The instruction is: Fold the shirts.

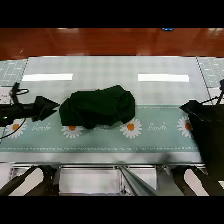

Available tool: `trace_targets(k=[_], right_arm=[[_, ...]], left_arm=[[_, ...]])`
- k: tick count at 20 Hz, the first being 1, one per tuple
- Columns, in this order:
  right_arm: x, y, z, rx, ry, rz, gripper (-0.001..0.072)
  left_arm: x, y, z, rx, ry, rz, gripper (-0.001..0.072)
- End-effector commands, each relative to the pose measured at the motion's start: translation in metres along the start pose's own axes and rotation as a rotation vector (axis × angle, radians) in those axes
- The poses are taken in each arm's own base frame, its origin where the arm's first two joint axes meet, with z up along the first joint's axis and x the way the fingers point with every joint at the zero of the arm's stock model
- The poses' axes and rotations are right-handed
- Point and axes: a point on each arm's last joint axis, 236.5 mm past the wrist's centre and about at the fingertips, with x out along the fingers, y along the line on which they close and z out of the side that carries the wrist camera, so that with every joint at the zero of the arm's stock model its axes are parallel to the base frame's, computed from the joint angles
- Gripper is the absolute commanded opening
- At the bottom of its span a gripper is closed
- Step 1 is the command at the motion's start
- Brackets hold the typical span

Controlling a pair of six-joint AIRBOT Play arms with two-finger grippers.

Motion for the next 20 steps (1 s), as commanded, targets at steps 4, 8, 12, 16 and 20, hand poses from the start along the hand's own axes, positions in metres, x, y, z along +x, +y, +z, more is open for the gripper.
trace_targets(k=[4, 8, 12, 16, 20], right_arm=[[0.025, 0.002, -0.021, 0.008, 0.088, 0.07, 0.0411], [0.032, -0.003, -0.027, 0.017, 0.123, 0.065, 0.0411], [0.046, 0.011, -0.041, -0.034, 0.18, 0.076, 0.0411], [0.064, 0.034, -0.055, -0.106, 0.214, 0.087, 0.0411], [0.069, 0.057, -0.069, -0.138, 0.244, 0.121, 0.0411]], left_arm=[[0.058, -0.001, -0.014, -0.001, 0.163, 0.032, 0.0506], [0.071, 0.006, -0.011, 0.113, 0.232, 0.203, 0.0506], [0.084, 0.007, 0.0, 0.209, 0.272, 0.346, 0.0506], [0.097, -0.004, 0.005, 0.205, 0.315, 0.342, 0.0082], [0.089, -0.019, 0.02, 0.267, 0.281, 0.32, 0.0021]])
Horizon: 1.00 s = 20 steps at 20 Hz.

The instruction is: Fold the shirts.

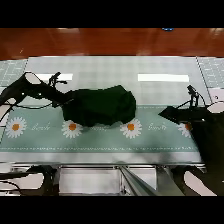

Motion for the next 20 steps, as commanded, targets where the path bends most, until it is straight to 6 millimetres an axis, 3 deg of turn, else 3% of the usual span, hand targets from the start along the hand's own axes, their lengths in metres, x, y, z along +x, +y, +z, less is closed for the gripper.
trace_targets(k=[1, 8, 17, 18, 19, 20], right_arm=[[0.011, 0.025, -0.007, -0.027, 0.021, 0.039, 0.0411], [0.067, 0.073, -0.034, -0.025, 0.15, 0.129, 0.0411], [0.123, 0.121, -0.021, -0.056, 0.248, 0.178, 0.041], [0.128, 0.125, -0.021, -0.067, 0.256, 0.18, 0.0396], [0.131, 0.13, -0.02, -0.079, 0.259, 0.184, 0.0314], [0.131, 0.135, -0.018, -0.094, 0.254, 0.189, 0.0148]], left_arm=[[-0.01, -0.004, 0.011, 0.029, -0.022, 0.005, 0.0021], [-0.011, -0.005, 0.008, 0.033, -0.008, 0.004, 0.0021], [-0.008, -0.009, 0.008, 0.043, -0.013, 0.005, 0.0021], [-0.007, -0.011, 0.008, 0.049, -0.014, 0.005, 0.0021], [-0.007, -0.011, 0.008, 0.051, -0.015, 0.005, 0.0021], [-0.007, -0.011, 0.008, 0.05, -0.015, 0.005, 0.0021]])
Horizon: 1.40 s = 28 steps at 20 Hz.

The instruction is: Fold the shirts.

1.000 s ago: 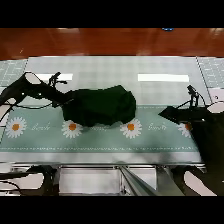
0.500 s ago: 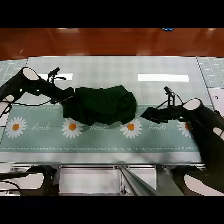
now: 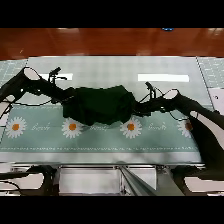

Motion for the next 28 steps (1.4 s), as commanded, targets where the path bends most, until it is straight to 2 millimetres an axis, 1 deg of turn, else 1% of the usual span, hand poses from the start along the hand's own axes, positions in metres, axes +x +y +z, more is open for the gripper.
trace_targets(k=[1, 2, 3, 4, 5, 6, 7, 8, 9, 10, 11, 12, 13, 14, 15, 16, 18, 19, 20, 21, 23, 25, 26, 28], right_arm=[[0.01, 0.018, 0.01, -0.057, 0.007, 0.023, 0.002], [0.006, 0.025, 0.011, -0.084, 0.019, 0.038, 0.0019], [0.0, 0.033, 0.012, -0.105, 0.04, 0.057, 0.0019], [-0.012, 0.04, 0.017, -0.134, 0.053, 0.069, 0.0019], [-0.031, 0.049, 0.029, -0.169, 0.037, 0.075, 0.0019], [-0.054, 0.059, 0.046, -0.198, -0.01, 0.072, 0.0018], [-0.082, 0.071, 0.067, -0.229, -0.081, 0.058, 0.0018], [-0.117, 0.086, 0.09, -0.268, -0.178, 0.04, 0.0018], [-0.152, 0.103, 0.108, -0.309, -0.268, 0.021, 0.0018], [-0.192, 0.124, 0.122, -0.361, -0.36, -0.001, 0.0018], [-0.232, 0.147, 0.126, -0.424, -0.439, -0.021, 0.0018], [-0.271, 0.169, 0.124, -0.487, -0.515, -0.043, 0.0018], [-0.314, 0.191, 0.118, -0.551, -0.611, -0.074, 0.0018], [-0.352, 0.211, 0.108, -0.603, -0.702, -0.095, 0.0018], [-0.389, 0.231, 0.091, -0.653, -0.785, -0.105, 0.0018], [-0.417, 0.248, 0.068, -0.7, -0.837, -0.103, 0.0018], [-0.458, 0.264, 0.026, -0.768, -0.92, -0.125, 0.0018], [-0.481, 0.27, 0.008, -0.793, -0.988, -0.145, 0.0018], [-0.499, 0.271, -0.007, -0.807, -1.046, -0.172, 0.0018], [-0.516, 0.269, -0.022, -0.812, -1.096, -0.203, 0.0018], [-0.536, 0.267, -0.052, -0.826, -1.147, -0.231, 0.0018], [-0.548, 0.269, -0.08, -0.845, -1.184, -0.23, 0.0018], [-0.553, 0.27, -0.092, -0.852, -1.202, -0.224, 0.0018], [-0.56, 0.27, -0.113, -0.866, -1.222, -0.222, 0.0018]], left_arm=[[0.0, 0.0, 0.002, 0.0, -0.007, 0.0, 0.0021], [-0.004, 0.002, 0.003, -0.005, -0.012, -0.001, 0.0021], [-0.013, 0.003, 0.008, -0.009, -0.033, -0.003, 0.0021], [-0.026, 0.002, 0.016, -0.007, -0.069, -0.007, 0.0021], [-0.046, -0.001, 0.028, 0.0, -0.127, -0.011, 0.0021], [-0.07, -0.008, 0.041, 0.007, -0.197, -0.029, 0.0021], [-0.101, -0.022, 0.057, 0.012, -0.287, -0.073, 0.0021], [-0.135, -0.043, 0.071, 0.015, -0.384, -0.14, 0.0022], [-0.176, -0.069, 0.085, 0.039, -0.5, -0.222, 0.0021], [-0.215, -0.094, 0.093, 0.092, -0.602, -0.281, 0.0021], [-0.256, -0.116, 0.094, 0.151, -0.694, -0.318, 0.0021], [-0.292, -0.131, 0.091, 0.2, -0.771, -0.324, 0.0021], [-0.33, -0.145, 0.083, 0.25, -0.852, -0.317, 0.0021], [-0.367, -0.156, 0.073, 0.295, -0.937, -0.306, 0.0021], [-0.398, -0.166, 0.06, 0.333, -1.012, -0.293, 0.0021], [-0.428, -0.177, 0.044, 0.373, -1.084, -0.277, 0.0021], [-0.468, -0.196, 0.008, 0.44, -1.195, -0.248, 0.0021], [-0.484, -0.206, -0.013, 0.475, -1.25, -0.231, 0.0021], [-0.497, -0.215, -0.034, 0.517, -1.301, -0.207, 0.0021], [-0.507, -0.222, -0.053, 0.547, -1.34, -0.186, 0.0021], [-0.521, -0.228, -0.09, 0.588, -1.415, -0.098, 0.0021], [-0.531, -0.236, -0.125, 0.626, -1.483, -0.03, 0.0021], [-0.539, -0.24, -0.145, 0.645, -1.536, 0.01, 0.0021], [-0.552, -0.241, -0.179, 0.649, -1.627, 0.103, 0.0021]])
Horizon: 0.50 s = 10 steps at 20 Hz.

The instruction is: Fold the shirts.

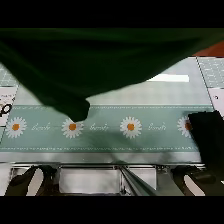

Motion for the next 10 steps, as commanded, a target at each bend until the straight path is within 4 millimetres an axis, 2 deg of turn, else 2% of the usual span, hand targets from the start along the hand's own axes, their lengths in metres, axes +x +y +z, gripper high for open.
trace_targets(k=[1, 3, 5, 6, 8, 10], right_arm=[[-0.043, 0.007, 0.0, -0.019, -0.025, -0.024, 0.0018], [-0.046, 0.01, -0.027, -0.002, 0.087, -0.016, 0.0018], [-0.041, 0.007, -0.045, 0.011, 0.155, -0.02, 0.0018], [-0.036, 0.002, -0.051, 0.022, 0.175, -0.038, 0.0018], [-0.016, -0.012, -0.074, 0.045, 0.249, -0.067, 0.0018], [0.016, -0.021, -0.11, 0.073, 0.37, -0.064, 0.0018]], left_arm=[[-0.06, -0.017, 0.024, 0.129, -0.111, 0.141, 0.0021], [-0.076, -0.02, 0.02, 0.149, -0.104, 0.181, 0.0021], [-0.075, -0.018, 0.004, 0.135, -0.044, 0.184, 0.0021], [-0.068, -0.011, -0.006, 0.102, -0.012, 0.186, 0.0021], [-0.045, 0.014, -0.039, 0.007, 0.075, 0.19, 0.0021], [-0.014, 0.045, -0.093, -0.108, 0.206, 0.184, 0.0022]])
